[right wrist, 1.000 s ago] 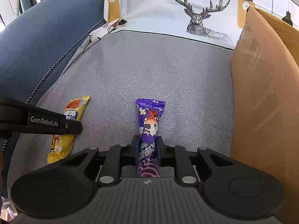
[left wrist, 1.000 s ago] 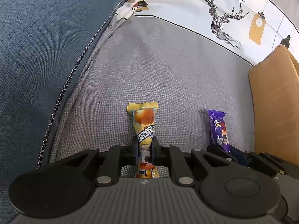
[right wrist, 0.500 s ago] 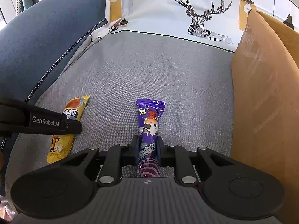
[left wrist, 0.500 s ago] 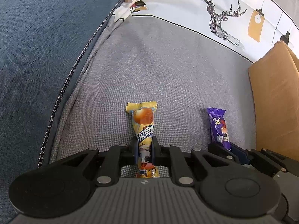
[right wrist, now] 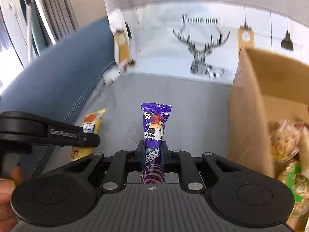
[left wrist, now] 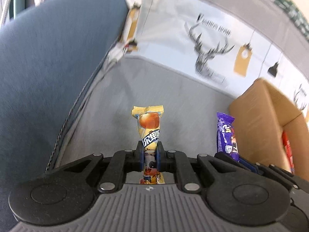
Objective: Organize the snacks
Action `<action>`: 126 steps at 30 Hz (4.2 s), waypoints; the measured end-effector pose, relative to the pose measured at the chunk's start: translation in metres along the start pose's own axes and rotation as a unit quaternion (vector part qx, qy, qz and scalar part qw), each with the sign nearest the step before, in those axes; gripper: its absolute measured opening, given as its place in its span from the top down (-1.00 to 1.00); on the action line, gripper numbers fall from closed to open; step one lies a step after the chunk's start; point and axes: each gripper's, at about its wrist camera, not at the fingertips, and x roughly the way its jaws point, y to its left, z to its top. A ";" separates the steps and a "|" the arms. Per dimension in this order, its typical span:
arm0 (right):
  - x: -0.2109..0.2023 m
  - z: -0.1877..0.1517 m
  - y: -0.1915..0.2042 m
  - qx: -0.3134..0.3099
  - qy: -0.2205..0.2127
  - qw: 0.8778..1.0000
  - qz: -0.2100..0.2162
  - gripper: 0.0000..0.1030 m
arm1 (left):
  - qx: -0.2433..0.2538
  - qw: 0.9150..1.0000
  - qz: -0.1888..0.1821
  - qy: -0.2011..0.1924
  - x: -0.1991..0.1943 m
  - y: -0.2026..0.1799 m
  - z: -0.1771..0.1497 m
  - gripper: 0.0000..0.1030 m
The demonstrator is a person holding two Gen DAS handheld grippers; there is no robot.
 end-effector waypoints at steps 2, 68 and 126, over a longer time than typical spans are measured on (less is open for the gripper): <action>-0.016 0.004 -0.002 0.004 -0.022 1.000 0.010 0.69 | 0.003 1.000 -0.005 -0.021 -0.010 -0.008 0.002 0.77; -0.183 -0.022 -0.219 0.043 -0.218 0.959 -0.174 0.69 | 0.128 0.941 -0.247 -0.191 -0.052 -0.266 -0.035 0.77; -0.246 -0.085 -0.178 0.100 -0.163 0.967 -0.170 -0.99 | 0.111 0.973 -0.159 -0.121 -0.124 -0.182 -0.143 -0.99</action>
